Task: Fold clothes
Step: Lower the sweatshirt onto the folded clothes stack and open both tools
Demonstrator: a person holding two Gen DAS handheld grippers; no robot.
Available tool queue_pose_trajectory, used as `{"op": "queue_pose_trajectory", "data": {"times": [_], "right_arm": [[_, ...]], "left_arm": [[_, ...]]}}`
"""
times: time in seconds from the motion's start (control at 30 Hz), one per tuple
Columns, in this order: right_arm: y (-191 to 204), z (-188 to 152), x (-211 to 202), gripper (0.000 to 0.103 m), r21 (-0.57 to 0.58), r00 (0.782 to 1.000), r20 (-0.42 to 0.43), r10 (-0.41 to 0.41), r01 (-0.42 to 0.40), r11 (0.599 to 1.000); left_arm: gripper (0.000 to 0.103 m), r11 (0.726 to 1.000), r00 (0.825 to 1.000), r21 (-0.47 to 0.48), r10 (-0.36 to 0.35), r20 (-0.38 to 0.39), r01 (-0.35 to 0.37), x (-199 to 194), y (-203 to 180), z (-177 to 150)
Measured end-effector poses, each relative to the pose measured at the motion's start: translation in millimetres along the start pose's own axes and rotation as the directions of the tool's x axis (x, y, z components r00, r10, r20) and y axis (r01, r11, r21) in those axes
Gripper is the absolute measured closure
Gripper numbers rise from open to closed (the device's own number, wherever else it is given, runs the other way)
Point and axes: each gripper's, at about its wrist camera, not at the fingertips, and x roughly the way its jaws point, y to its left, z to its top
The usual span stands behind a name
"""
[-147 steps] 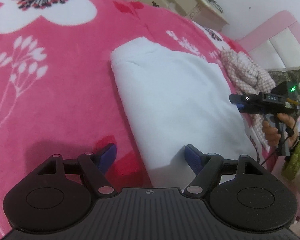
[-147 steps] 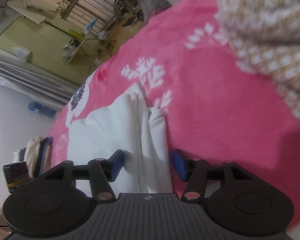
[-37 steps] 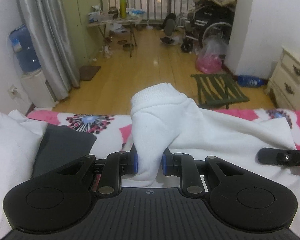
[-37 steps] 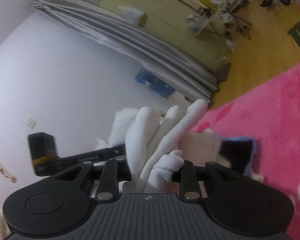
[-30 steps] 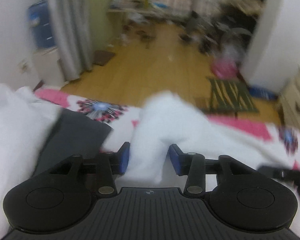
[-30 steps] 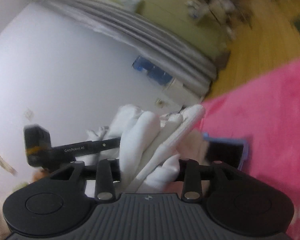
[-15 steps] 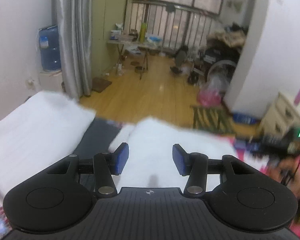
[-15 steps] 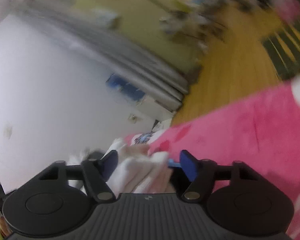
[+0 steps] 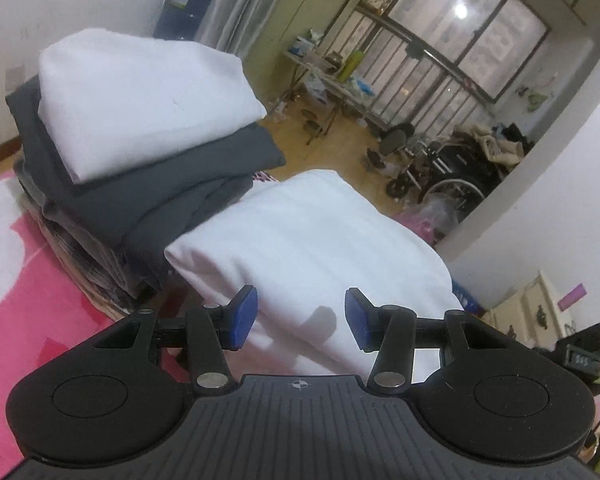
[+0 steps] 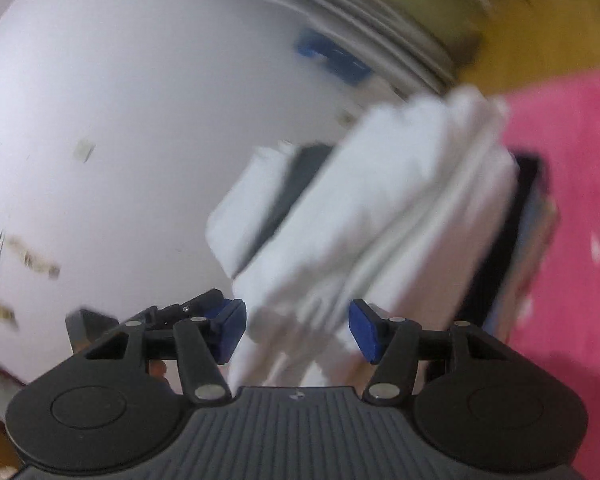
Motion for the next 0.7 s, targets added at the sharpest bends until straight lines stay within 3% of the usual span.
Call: {"op": "queue_pose_trajectory", "data": {"times": [0.13, 0.27, 0.33, 0.4, 0.47, 0.53, 0.6, 0.7], "right_arm": [[-3.6, -4.2, 13.2, 0.042, 0.084, 0.998, -0.056, 0.018, -0.013, 0.996], [-7.5, 1.6, 23.5, 0.041, 0.157, 0.998, -0.059, -0.026, 0.035, 0.987], [-4.8, 3.3, 27.3, 0.043, 0.141, 0.998, -0.055, -0.04, 0.048, 0.989], [-3.8, 3.8, 27.5, 0.052, 0.124, 0.998, -0.043, -0.04, 0.045, 0.991], [-3.8, 3.5, 25.6, 0.079, 0.106, 0.999, -0.024, -0.032, 0.034, 0.994], [-2.2, 3.0, 21.3, 0.091, 0.082, 1.0, -0.003, -0.017, 0.017, 0.997], [9.2, 1.1, 2.9, 0.092, 0.021, 0.999, 0.033, 0.037, -0.038, 0.999], [17.1, 0.8, -11.7, 0.092, 0.013, 0.997, 0.047, 0.055, -0.056, 0.998]], "left_arm": [[0.055, 1.0, 1.0, -0.005, -0.001, 0.019, 0.001, 2.1, 3.1, -2.5], [0.056, 0.999, 0.999, -0.031, -0.005, 0.044, 0.007, 3.4, 6.5, -4.4], [0.056, 1.0, 0.999, -0.024, -0.008, 0.044, 0.009, 1.9, 7.4, -9.4], [0.056, 1.0, 0.999, -0.021, -0.008, 0.052, 0.009, 3.5, 7.5, -10.8], [0.056, 0.999, 0.998, -0.042, -0.015, 0.059, 0.018, 5.7, 9.3, -10.7], [0.056, 0.996, 0.998, -0.076, -0.032, 0.061, 0.037, 6.8, 13.6, -11.5], [0.056, 0.991, 0.997, -0.115, -0.057, 0.06, 0.064, 6.9, 19.2, -12.8], [0.056, 0.986, 0.995, -0.145, -0.075, 0.066, 0.084, 4.6, 24.3, -13.0]]}}
